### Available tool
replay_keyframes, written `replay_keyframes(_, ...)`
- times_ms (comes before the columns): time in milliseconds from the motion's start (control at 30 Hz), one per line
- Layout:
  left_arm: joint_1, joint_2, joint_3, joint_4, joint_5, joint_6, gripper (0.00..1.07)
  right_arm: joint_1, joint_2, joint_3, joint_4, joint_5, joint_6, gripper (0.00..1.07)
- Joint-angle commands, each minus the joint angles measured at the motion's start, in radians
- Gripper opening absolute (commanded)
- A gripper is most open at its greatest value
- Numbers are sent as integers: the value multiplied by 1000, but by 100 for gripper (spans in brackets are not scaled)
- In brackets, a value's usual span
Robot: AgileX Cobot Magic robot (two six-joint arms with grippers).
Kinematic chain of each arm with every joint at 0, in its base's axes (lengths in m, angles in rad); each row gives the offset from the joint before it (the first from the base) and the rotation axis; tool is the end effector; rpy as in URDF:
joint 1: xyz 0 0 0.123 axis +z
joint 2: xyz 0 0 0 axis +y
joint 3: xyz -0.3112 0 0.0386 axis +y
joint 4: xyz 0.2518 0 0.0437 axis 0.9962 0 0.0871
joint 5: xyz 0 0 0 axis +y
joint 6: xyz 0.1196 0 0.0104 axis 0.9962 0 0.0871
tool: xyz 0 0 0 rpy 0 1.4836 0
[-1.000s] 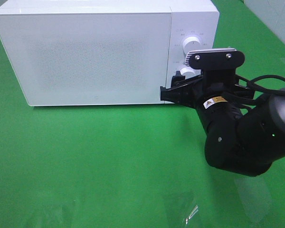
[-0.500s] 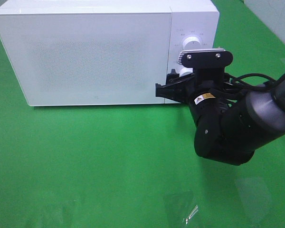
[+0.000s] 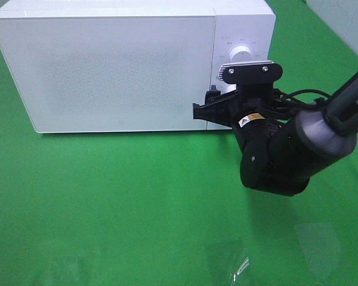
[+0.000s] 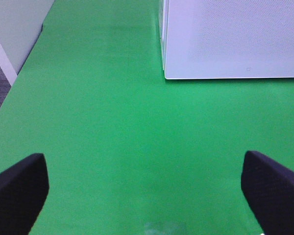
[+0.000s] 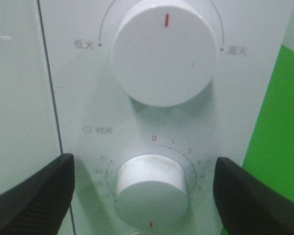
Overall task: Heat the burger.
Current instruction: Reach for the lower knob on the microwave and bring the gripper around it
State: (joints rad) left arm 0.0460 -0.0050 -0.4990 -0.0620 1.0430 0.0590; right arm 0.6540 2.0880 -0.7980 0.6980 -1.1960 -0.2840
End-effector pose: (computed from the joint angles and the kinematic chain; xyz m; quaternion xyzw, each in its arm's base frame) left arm -0.0038 -0.0066 0.2676 0.0065 0.8471 -0.0031 0.5314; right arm 0.3571 0.1832 0.1343 -0.0221 0.7362 -0.0134 0.6762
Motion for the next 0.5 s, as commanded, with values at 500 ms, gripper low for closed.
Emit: replay_keyframes(500, 0, -23, 2, -8, -8, 2, 100, -38, 27, -34, -78, -1, 11, 62)
